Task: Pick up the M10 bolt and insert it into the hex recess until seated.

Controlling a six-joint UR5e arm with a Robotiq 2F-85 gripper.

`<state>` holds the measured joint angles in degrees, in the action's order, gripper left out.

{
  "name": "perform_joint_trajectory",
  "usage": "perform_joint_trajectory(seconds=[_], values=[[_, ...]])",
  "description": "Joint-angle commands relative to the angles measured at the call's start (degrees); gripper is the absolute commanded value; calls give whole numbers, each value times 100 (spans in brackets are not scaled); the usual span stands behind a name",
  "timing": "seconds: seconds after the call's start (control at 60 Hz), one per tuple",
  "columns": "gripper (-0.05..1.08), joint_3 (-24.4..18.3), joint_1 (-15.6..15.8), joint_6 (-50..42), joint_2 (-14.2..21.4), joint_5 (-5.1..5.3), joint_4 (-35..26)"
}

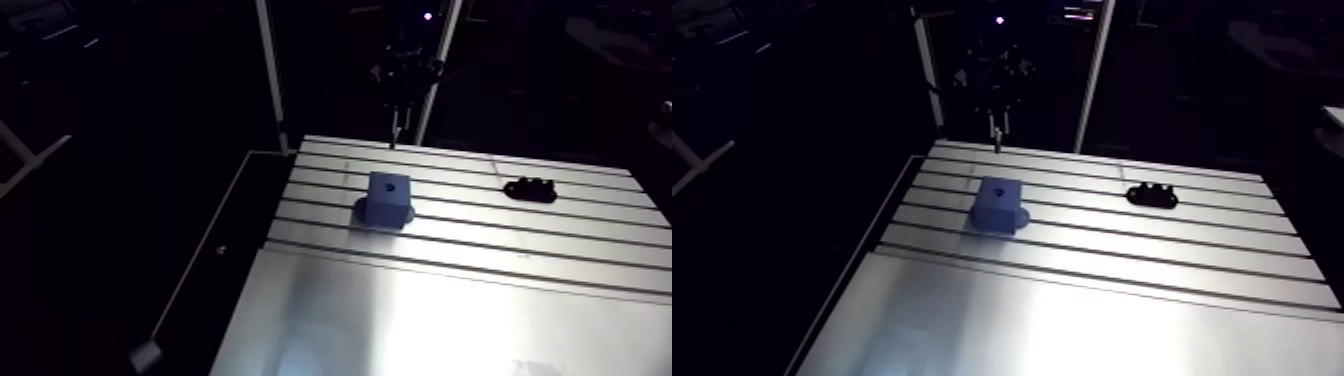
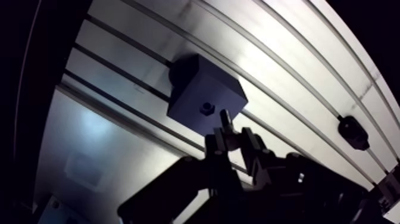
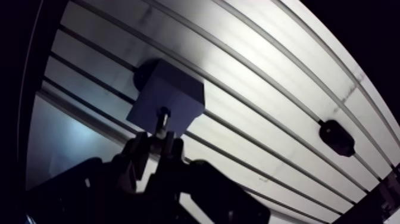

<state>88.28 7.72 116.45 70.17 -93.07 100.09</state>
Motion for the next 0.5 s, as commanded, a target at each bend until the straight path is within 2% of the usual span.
perform_joint_trajectory(seconds=[0.017,0.183,0.5], values=[[105,51,9,-12,-8,-5,32],[105,104,10,-30,-8,-40,50],[105,255,10,-39,-8,-32,50]])
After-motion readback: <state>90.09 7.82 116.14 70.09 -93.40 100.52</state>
